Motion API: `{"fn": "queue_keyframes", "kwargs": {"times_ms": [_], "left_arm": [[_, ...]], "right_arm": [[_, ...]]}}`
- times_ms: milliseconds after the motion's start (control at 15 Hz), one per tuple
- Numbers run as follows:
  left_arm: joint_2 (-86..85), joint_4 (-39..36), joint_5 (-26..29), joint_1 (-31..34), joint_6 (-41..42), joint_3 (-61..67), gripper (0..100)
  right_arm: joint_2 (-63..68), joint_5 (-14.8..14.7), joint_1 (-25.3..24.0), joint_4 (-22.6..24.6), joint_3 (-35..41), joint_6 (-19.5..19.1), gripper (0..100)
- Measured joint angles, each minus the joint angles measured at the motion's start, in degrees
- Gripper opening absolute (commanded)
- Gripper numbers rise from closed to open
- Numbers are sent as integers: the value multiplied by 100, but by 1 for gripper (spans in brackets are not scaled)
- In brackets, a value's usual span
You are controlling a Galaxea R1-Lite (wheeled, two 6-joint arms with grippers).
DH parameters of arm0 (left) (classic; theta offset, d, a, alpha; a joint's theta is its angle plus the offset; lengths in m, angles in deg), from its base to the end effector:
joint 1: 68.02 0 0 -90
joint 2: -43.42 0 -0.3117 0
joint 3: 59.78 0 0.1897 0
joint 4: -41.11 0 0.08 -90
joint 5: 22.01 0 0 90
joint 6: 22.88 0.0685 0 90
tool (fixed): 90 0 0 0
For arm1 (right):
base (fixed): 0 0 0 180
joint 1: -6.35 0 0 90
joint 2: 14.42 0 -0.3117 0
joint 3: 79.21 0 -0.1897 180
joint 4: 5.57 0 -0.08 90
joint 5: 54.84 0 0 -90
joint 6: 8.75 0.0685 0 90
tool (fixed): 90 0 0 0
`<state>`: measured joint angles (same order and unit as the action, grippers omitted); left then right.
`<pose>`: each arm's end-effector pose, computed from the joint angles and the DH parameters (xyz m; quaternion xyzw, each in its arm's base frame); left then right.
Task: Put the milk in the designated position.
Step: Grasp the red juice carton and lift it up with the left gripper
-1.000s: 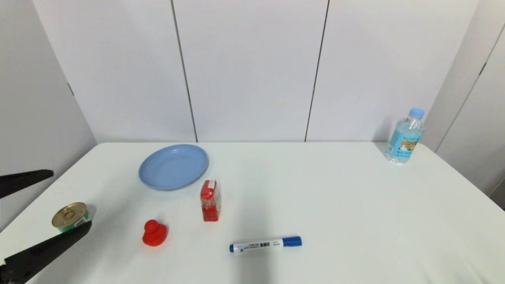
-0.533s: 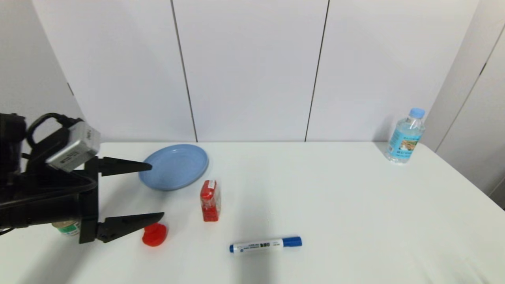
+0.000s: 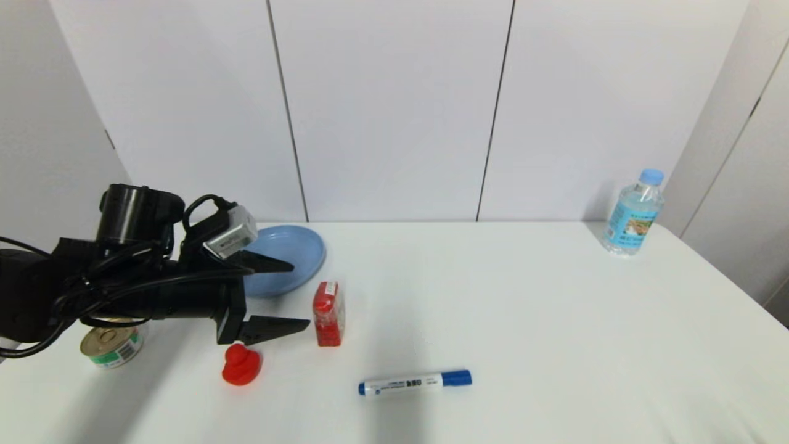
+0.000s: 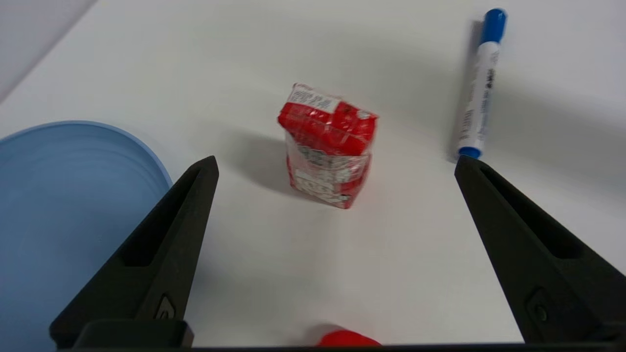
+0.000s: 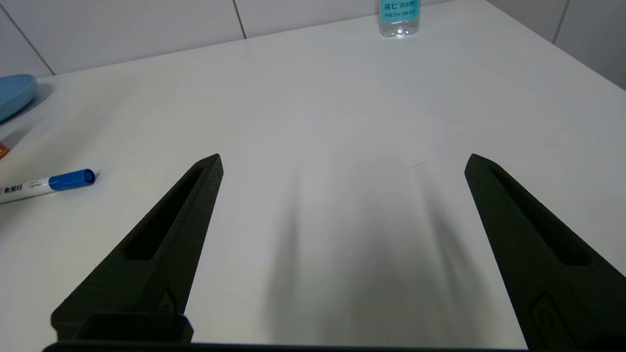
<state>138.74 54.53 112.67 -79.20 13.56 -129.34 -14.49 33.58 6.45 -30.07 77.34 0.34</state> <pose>0.2845 -0.1053 0.1466 0.1685 0.1670 -0.5195 0.8209 0.0107 -0.0019 0.0728 0.0791 0.0074 -0.0153 0.9967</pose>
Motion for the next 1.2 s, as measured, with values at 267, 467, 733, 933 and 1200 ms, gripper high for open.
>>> {"fn": "queue_keyframes", "kwargs": {"times_ms": [267, 467, 733, 933, 1200], "left_arm": [[735, -99, 7, -39, -6, -286, 100], [1157, -104, 30, -111, -11, -594, 100], [1551, -104, 132, -295, -34, -824, 100], [1690, -105, 151, -389, -34, -844, 100], [1738, -101, 155, -404, -44, -830, 0]], "right_arm": [[0, 0, 0, 0, 0, -2, 100], [0, -5, 0, 0, 0, -2, 100], [0, -5, 0, 0, 0, -2, 100], [0, 0, 0, 0, 0, 2, 100], [0, -2, 0, 0, 0, -2, 100]]}}
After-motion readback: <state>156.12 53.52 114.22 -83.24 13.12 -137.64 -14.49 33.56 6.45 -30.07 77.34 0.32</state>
